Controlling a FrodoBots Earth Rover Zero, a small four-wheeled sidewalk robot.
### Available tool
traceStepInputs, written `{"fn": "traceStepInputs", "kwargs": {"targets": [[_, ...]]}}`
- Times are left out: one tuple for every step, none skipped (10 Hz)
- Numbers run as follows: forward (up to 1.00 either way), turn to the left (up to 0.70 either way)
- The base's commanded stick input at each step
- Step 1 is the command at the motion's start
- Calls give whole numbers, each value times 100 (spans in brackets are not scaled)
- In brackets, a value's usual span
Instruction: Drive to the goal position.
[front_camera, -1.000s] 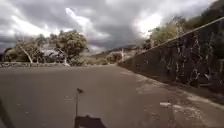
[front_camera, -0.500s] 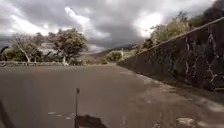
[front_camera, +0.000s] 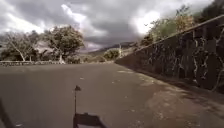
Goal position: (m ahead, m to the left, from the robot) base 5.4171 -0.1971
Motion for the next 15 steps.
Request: {"fn": "traceStepInputs", "kwargs": {"targets": [[100, 0], [100, 0], [100, 0], [100, 0], [100, 0], [100, 0], [100, 0], [100, 0], [100, 0], [100, 0], [100, 0], [100, 0], [100, 0], [100, 0], [100, 0]]}}
